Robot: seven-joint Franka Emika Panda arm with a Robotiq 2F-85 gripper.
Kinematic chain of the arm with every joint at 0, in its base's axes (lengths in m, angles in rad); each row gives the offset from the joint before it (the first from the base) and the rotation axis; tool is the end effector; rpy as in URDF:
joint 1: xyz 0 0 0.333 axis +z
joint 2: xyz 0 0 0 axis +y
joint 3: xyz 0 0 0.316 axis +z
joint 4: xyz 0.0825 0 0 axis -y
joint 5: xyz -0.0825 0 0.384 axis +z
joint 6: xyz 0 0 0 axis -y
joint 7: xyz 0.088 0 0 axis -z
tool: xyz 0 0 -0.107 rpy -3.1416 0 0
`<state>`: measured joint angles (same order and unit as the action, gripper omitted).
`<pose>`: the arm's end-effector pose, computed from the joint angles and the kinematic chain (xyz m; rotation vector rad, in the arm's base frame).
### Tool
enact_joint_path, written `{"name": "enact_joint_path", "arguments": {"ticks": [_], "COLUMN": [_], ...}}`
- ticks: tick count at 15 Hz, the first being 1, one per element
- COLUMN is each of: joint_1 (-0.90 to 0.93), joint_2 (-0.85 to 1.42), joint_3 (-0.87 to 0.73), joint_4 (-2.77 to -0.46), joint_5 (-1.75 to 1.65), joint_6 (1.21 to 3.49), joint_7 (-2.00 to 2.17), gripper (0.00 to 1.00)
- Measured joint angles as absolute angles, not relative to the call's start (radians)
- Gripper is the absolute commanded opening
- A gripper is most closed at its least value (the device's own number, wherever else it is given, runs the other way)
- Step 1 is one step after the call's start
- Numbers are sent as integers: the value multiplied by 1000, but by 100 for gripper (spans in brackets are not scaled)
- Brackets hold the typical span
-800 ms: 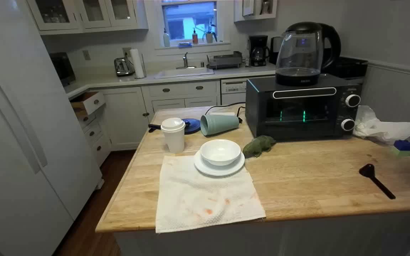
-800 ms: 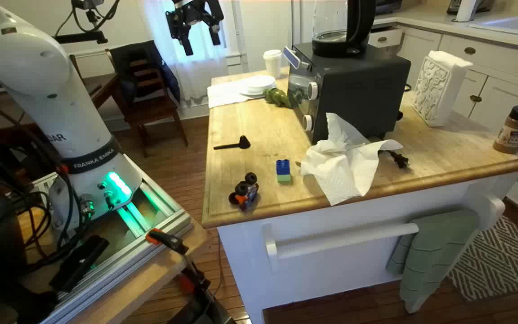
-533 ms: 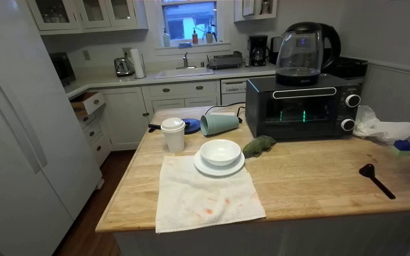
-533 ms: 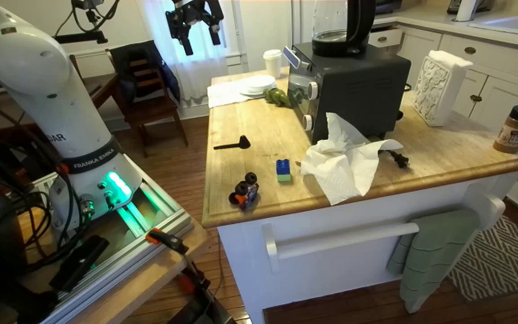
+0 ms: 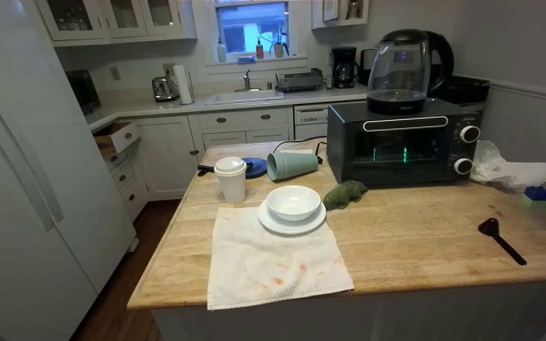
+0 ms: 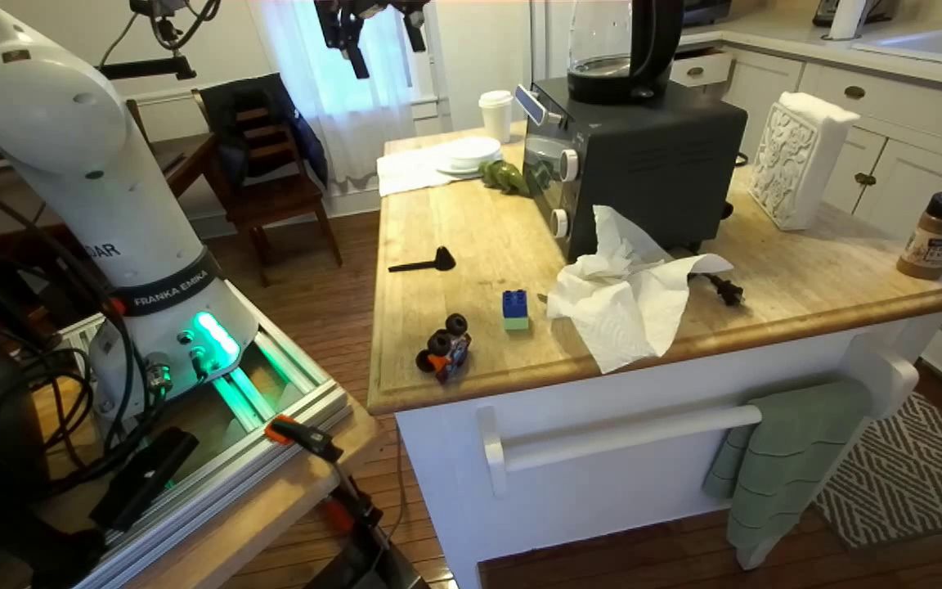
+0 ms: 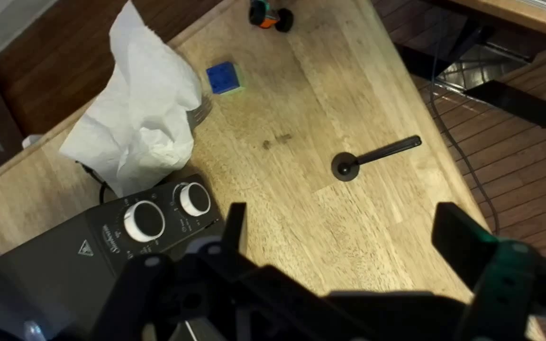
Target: Take the kettle off of the oven
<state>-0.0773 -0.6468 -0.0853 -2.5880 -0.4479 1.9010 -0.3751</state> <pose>0.3404 -0.0887 0.4666 2.7369 0.5353 -0.1846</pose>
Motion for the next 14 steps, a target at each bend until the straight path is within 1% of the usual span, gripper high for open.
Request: {"name": "enact_joint_path", "arguments": {"ticks": [5, 8, 11, 14], "joint_1": [-8, 56, 120, 109], "joint_2": [-548, -464, -370, -258], "joint_3": [-300, -425, -559, -603], "joint_4": [-2355, -2216, -2103, -2011], "joint_5": [-464, -424, -261, -57], "joint_6": [1907, 1963, 2059, 2078], "joint_7": [-780, -1006, -1224, -1352], "gripper": [100, 100, 100, 100]}}
